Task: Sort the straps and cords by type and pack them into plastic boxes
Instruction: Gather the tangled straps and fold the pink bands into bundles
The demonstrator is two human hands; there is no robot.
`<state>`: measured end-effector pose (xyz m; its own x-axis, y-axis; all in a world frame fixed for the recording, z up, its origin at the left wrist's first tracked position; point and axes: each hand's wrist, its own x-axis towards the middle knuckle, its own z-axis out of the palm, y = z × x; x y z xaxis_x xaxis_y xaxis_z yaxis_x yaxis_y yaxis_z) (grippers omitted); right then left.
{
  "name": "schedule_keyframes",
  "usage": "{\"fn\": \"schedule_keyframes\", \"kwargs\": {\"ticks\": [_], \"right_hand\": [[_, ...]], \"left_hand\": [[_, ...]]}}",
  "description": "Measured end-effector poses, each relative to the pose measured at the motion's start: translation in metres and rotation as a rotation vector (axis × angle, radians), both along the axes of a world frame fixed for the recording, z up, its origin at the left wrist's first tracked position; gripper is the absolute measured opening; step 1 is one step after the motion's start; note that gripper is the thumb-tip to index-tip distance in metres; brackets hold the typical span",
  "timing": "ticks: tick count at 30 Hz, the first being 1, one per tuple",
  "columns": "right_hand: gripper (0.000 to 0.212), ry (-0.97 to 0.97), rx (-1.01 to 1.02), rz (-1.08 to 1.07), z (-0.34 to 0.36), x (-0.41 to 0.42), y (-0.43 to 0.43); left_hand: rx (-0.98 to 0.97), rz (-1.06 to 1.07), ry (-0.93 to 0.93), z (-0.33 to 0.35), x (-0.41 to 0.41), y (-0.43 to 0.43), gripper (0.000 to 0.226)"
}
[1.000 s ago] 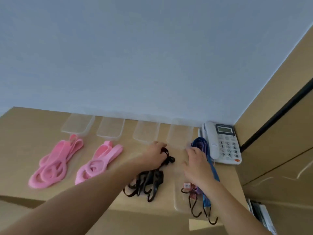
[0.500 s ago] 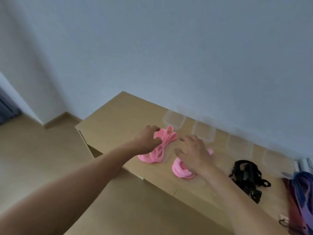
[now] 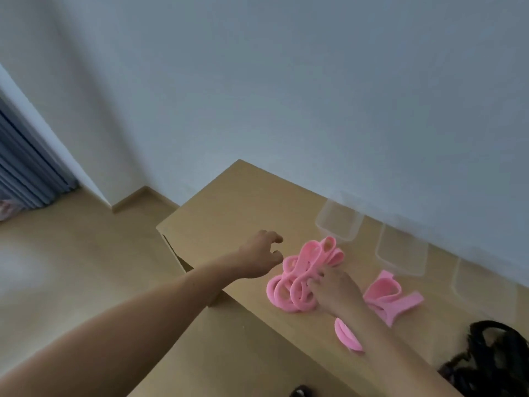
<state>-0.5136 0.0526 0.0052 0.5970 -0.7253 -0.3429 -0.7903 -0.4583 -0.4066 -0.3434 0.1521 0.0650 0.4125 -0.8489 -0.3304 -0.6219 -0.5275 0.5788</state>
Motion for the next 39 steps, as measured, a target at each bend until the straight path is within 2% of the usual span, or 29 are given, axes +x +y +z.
{"fn": "schedule_keyframes", "kwargs": {"ticks": [7, 12, 16, 21, 24, 27, 29, 32, 34, 36, 39], "right_hand": [[0.018, 0.029, 0.159, -0.111, -0.032, 0.01, -0.02], [0.017, -0.001, 0.126, -0.188, -0.047, 0.017, -0.018], [0.006, -0.014, 0.116, -0.359, -0.05, 0.022, -0.007], [0.009, -0.182, 0.189, -0.605, -0.03, 0.025, -0.002], [0.01, -0.324, 0.229, -0.711, -0.005, 0.024, -0.003], [0.007, -0.534, 0.275, -0.828, 0.029, 0.027, -0.008], [0.01, -0.667, 0.3, -0.851, 0.05, 0.03, -0.011], [0.011, -0.814, 0.346, -0.797, 0.074, 0.029, -0.014], [0.012, -0.874, 0.364, -0.811, 0.086, 0.027, -0.015], [0.021, -0.978, 0.452, -0.844, 0.096, 0.023, -0.016], [0.023, -1.076, 0.627, -0.748, 0.112, 0.014, -0.016]], "left_hand": [[0.063, -0.158, 0.047, -0.023, 0.003, -0.057, 0.048], [0.072, -0.314, 0.057, -0.042, 0.018, -0.086, 0.048], [0.08, -0.502, 0.057, -0.044, 0.032, -0.102, 0.049], [0.015, -0.773, 0.03, -0.038, 0.053, -0.113, 0.057], [-0.026, -1.039, -0.051, -0.029, 0.064, -0.111, 0.076], [-0.132, -1.18, -0.147, -0.019, 0.065, -0.112, 0.09], [-0.274, -1.18, -0.171, -0.008, 0.06, -0.115, 0.085], [-0.49, -1.098, -0.139, 0.012, 0.051, -0.123, 0.05], [-0.531, -1.011, -0.117, 0.027, 0.049, -0.126, 0.031], [-0.52, -0.914, -0.135, 0.037, 0.049, -0.13, 0.027], [-0.52, -0.817, -0.154, 0.047, 0.044, -0.133, 0.019]]}}
